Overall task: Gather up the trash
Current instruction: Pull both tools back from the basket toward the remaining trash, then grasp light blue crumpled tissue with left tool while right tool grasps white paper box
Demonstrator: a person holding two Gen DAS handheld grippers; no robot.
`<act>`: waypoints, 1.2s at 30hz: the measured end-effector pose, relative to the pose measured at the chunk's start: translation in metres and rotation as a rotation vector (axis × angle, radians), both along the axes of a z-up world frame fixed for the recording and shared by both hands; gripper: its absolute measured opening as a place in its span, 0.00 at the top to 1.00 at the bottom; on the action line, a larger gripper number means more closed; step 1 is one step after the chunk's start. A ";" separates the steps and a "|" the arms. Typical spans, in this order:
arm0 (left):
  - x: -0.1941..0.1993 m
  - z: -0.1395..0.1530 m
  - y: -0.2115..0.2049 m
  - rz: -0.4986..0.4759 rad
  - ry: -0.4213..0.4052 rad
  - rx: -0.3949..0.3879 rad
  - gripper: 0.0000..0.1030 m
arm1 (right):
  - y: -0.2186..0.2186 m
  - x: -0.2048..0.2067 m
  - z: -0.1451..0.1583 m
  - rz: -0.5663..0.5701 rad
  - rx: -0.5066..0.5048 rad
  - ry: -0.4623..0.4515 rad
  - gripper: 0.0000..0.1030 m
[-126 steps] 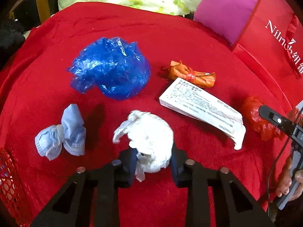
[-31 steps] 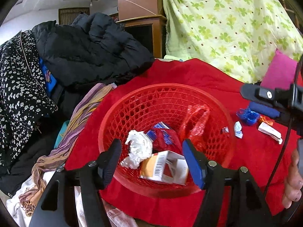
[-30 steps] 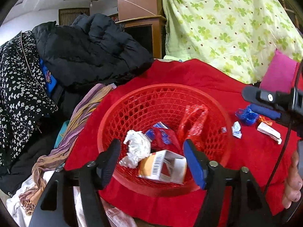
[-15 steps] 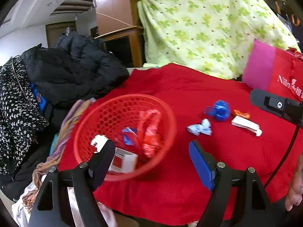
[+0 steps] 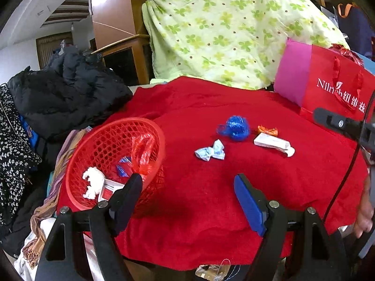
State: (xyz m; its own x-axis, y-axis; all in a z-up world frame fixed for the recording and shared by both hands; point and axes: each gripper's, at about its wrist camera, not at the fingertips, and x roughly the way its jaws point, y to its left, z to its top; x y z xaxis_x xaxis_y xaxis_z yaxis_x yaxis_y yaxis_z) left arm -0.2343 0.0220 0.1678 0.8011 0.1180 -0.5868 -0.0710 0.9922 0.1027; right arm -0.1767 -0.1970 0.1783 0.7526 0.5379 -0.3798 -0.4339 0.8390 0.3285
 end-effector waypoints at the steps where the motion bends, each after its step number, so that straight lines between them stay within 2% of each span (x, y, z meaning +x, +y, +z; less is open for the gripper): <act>1: 0.001 -0.003 0.000 0.002 0.010 0.000 0.21 | -0.010 0.003 -0.002 -0.022 0.005 0.010 0.31; 9: 0.017 -0.036 0.007 0.023 0.115 -0.029 0.21 | -0.064 0.022 -0.019 -0.143 0.042 0.066 0.31; 16: 0.033 -0.057 -0.001 0.001 0.179 -0.035 0.21 | -0.094 0.047 -0.055 -0.209 0.045 0.171 0.31; 24: 0.053 -0.080 -0.015 -0.027 0.250 -0.023 0.21 | -0.100 0.070 -0.089 -0.209 0.037 0.249 0.31; 28: 0.071 -0.084 -0.024 -0.049 0.268 0.009 0.21 | -0.100 0.084 -0.100 -0.200 0.034 0.276 0.31; 31: 0.093 -0.083 -0.027 -0.064 0.270 0.027 0.21 | -0.098 0.101 -0.102 -0.183 0.017 0.281 0.31; 36: 0.151 -0.085 -0.027 -0.064 0.274 -0.002 0.21 | -0.084 0.134 -0.098 -0.118 -0.022 0.262 0.31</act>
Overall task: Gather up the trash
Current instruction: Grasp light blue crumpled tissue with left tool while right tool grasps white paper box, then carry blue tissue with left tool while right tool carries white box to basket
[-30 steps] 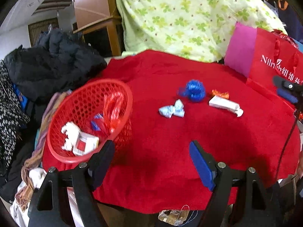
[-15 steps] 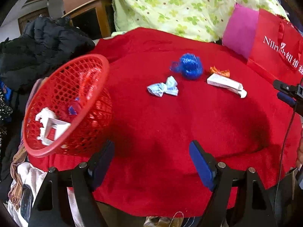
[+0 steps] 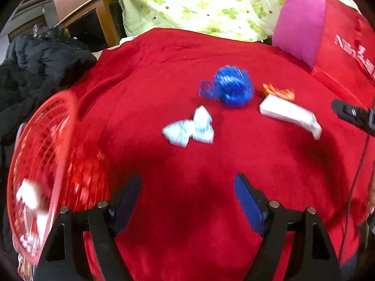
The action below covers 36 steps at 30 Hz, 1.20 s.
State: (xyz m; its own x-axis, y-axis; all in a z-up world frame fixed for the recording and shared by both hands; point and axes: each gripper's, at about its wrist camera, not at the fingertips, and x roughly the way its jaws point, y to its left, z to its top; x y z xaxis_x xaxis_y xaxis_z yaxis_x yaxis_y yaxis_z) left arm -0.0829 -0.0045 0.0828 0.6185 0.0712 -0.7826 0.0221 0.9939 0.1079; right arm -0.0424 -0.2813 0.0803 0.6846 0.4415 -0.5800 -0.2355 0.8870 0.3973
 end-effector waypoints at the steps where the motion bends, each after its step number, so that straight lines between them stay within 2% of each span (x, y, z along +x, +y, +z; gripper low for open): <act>1: 0.011 -0.001 0.000 0.002 0.000 -0.005 0.21 | 0.005 0.010 0.000 0.028 -0.015 -0.008 0.31; 6: 0.064 -0.012 0.001 0.006 0.009 -0.012 0.21 | 0.022 0.045 -0.006 0.114 -0.063 -0.015 0.31; 10: 0.089 -0.023 0.005 0.006 0.022 -0.016 0.21 | 0.037 0.070 -0.016 0.179 -0.101 -0.004 0.25; 14: 0.100 -0.036 0.005 -0.042 0.039 -0.046 0.21 | 0.054 0.085 -0.031 0.247 -0.143 0.035 0.25; 17: 0.100 -0.043 0.000 -0.070 0.029 0.006 0.21 | 0.065 0.091 -0.043 0.267 -0.180 0.066 0.25; 20: 0.096 -0.044 -0.005 -0.105 0.026 0.005 0.24 | 0.069 0.088 -0.051 0.270 -0.190 0.065 0.25; 21: 0.094 -0.044 -0.005 -0.112 0.027 -0.002 0.28 | 0.070 0.085 -0.052 0.262 -0.191 0.055 0.29; 22: 0.093 -0.043 -0.007 -0.121 0.029 -0.012 0.40 | 0.071 0.083 -0.052 0.260 -0.193 0.052 0.44; 23: 0.093 -0.043 -0.008 -0.125 0.037 -0.016 0.50 | 0.073 0.082 -0.053 0.258 -0.200 0.057 0.51; 26: 0.090 -0.041 -0.008 -0.124 0.045 -0.017 0.57 | 0.072 0.073 -0.053 0.227 -0.207 0.058 0.53; 33: 0.083 -0.035 -0.008 -0.140 0.052 0.006 0.58 | 0.053 0.044 -0.036 0.195 -0.135 0.048 0.53; 36: 0.084 -0.034 -0.011 -0.154 0.057 0.019 0.53 | 0.044 0.033 -0.032 0.180 -0.092 0.043 0.53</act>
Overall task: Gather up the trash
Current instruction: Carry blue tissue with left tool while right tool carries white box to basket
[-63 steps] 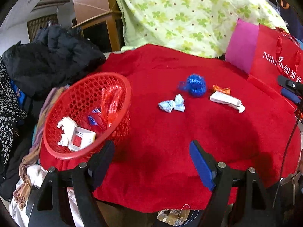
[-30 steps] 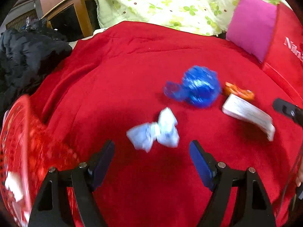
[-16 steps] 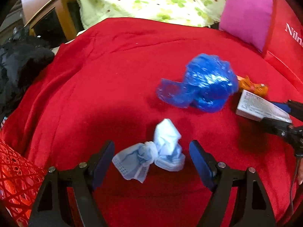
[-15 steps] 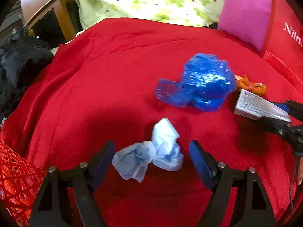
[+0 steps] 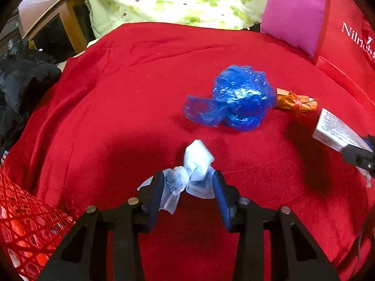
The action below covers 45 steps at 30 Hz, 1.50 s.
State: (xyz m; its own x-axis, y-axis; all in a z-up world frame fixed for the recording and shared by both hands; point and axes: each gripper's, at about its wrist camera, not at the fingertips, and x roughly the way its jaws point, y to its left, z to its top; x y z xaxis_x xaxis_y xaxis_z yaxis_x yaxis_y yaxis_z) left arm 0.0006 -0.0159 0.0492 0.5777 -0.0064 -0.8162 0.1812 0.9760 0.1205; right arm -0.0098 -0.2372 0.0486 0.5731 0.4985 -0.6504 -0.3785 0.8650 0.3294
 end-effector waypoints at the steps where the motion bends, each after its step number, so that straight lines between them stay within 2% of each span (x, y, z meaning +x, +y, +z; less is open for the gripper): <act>1: 0.002 0.000 -0.003 -0.003 0.001 0.023 0.44 | -0.003 -0.004 0.001 -0.004 0.018 0.001 0.53; 2: 0.003 0.000 -0.005 -0.007 -0.005 0.040 0.39 | -0.006 -0.006 0.001 -0.006 0.028 0.000 0.53; 6: 0.016 -0.009 -0.008 -0.028 0.026 0.103 0.38 | -0.011 -0.013 0.003 -0.007 0.064 -0.002 0.53; 9: 0.025 -0.020 -0.003 -0.014 0.063 0.093 0.38 | -0.016 -0.015 0.005 -0.013 0.080 -0.013 0.53; 11: 0.026 -0.022 -0.004 -0.014 0.066 0.088 0.52 | -0.019 -0.017 0.006 -0.022 0.097 -0.016 0.53; 15: 0.018 -0.015 -0.014 -0.005 0.040 0.111 0.61 | -0.024 -0.022 0.010 -0.038 0.110 -0.022 0.53; 18: 0.004 -0.004 -0.018 -0.009 0.005 0.108 0.63 | -0.027 -0.031 0.017 -0.046 0.119 -0.034 0.53; 23: -0.031 0.033 -0.024 -0.002 -0.059 0.041 0.64 | -0.034 -0.054 0.036 -0.056 0.129 -0.073 0.53; 30: -0.085 0.078 -0.040 0.031 -0.145 0.062 0.64 | -0.040 -0.095 0.074 -0.062 0.152 -0.149 0.53; 39: -0.153 0.122 -0.028 0.099 -0.264 0.018 0.64 | -0.029 -0.144 0.117 -0.026 0.174 -0.229 0.53; 45: -0.193 0.138 0.004 0.163 -0.309 -0.036 0.64 | -0.002 -0.165 0.132 0.030 0.166 -0.254 0.53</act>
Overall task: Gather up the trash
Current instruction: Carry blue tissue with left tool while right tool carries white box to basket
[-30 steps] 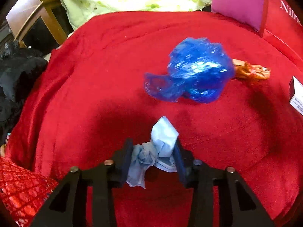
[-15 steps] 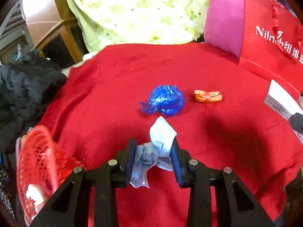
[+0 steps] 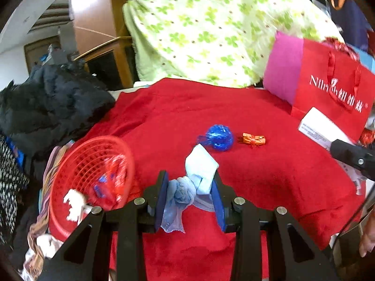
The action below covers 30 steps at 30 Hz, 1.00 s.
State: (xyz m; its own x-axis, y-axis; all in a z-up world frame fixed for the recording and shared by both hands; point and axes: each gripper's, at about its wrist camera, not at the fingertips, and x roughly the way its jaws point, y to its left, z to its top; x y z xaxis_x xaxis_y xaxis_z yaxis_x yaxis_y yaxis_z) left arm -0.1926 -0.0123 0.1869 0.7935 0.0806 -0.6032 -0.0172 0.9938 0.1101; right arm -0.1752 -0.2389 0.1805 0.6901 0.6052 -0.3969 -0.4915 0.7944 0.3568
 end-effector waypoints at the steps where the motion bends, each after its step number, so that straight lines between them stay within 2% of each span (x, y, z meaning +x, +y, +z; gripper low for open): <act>1: -0.006 0.002 0.006 0.014 -0.005 -0.002 0.64 | 0.004 -0.002 0.001 0.010 -0.001 -0.002 0.53; 13: -0.056 0.020 0.074 0.178 -0.106 -0.002 0.63 | 0.081 -0.026 0.019 0.141 -0.070 -0.045 0.53; 21: -0.069 0.020 0.101 0.237 -0.120 -0.016 0.63 | 0.123 -0.042 0.024 0.207 -0.120 -0.075 0.53; 30: -0.079 0.020 0.120 0.290 -0.139 -0.018 0.63 | 0.149 -0.052 0.028 0.260 -0.148 -0.096 0.53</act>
State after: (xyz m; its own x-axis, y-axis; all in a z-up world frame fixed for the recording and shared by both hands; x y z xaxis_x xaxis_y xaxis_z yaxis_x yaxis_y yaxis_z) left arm -0.2714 0.1075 0.2073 0.8137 0.3061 -0.4942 -0.3140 0.9469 0.0695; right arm -0.2268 -0.0900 0.2087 0.5582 0.7066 -0.4350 -0.7108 0.6776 0.1887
